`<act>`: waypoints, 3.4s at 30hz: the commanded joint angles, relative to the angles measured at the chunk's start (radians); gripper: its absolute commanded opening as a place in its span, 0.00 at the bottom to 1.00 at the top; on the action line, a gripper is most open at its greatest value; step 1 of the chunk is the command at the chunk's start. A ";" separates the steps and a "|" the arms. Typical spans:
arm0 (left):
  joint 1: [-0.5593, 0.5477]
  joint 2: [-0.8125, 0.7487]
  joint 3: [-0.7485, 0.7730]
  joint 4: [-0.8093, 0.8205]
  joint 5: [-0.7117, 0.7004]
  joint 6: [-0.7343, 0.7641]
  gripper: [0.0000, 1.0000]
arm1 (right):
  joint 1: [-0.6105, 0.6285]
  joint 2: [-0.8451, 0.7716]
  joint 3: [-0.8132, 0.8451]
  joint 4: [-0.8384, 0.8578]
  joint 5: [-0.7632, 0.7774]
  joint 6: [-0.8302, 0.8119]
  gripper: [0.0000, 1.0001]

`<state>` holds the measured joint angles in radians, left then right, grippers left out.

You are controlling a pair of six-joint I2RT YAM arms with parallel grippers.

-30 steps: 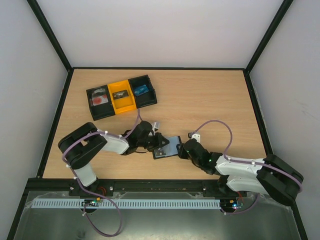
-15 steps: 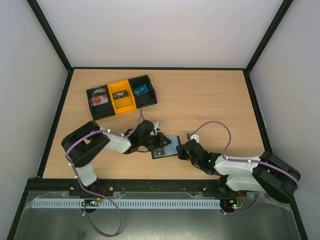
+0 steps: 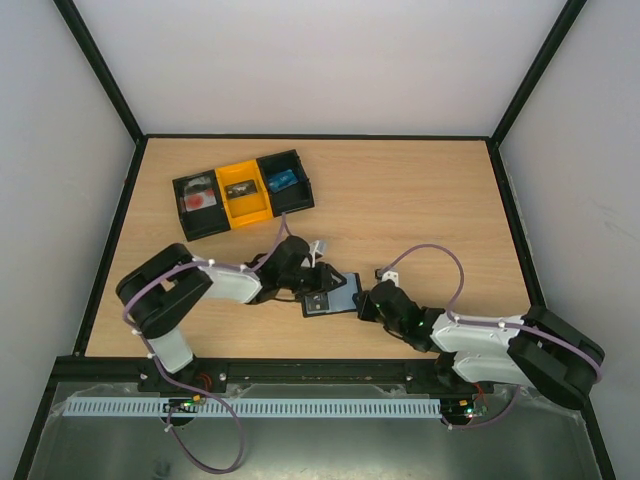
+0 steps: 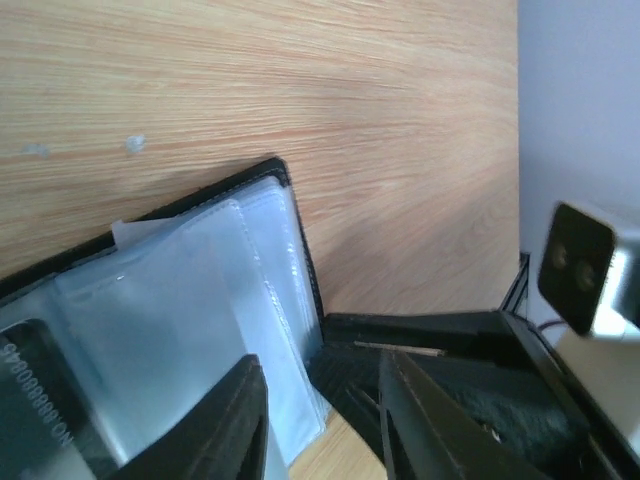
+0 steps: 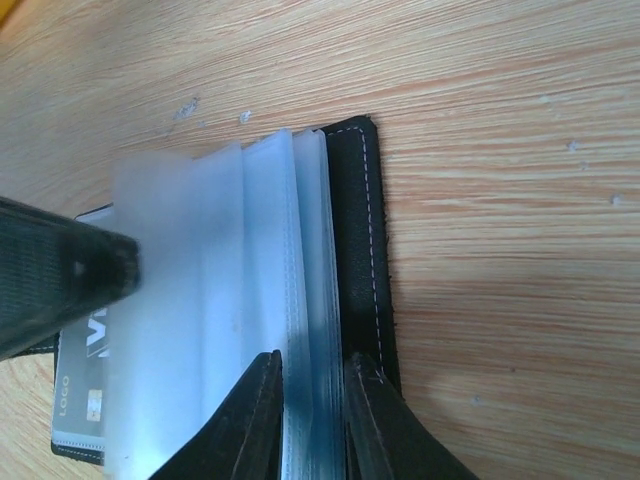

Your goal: Take the credit cards out of the card holder

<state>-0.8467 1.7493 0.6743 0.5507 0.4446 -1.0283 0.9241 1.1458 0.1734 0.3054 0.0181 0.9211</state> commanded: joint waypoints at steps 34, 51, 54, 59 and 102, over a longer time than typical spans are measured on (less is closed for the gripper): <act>0.185 -0.345 -0.281 -0.047 0.036 0.019 0.48 | 0.007 -0.035 0.172 -0.042 -0.137 -0.008 0.23; 0.184 -0.318 -0.297 -0.012 0.057 0.007 0.47 | 0.024 0.299 0.290 0.020 -0.178 -0.021 0.19; 0.184 -0.318 -0.299 -0.017 0.056 0.008 0.47 | 0.024 0.331 0.293 0.007 -0.176 -0.020 0.19; 0.184 -0.306 -0.300 -0.018 0.049 0.018 0.47 | 0.024 0.343 0.285 -0.014 -0.142 -0.023 0.19; 0.149 -0.196 -0.198 -0.173 -0.064 0.086 0.30 | 0.024 0.345 0.253 0.036 -0.149 -0.013 0.17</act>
<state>-0.7017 1.5383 0.4870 0.3756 0.3840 -0.9565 0.9428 1.5032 0.4335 0.3790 -0.1574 0.9161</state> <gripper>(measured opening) 0.307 0.165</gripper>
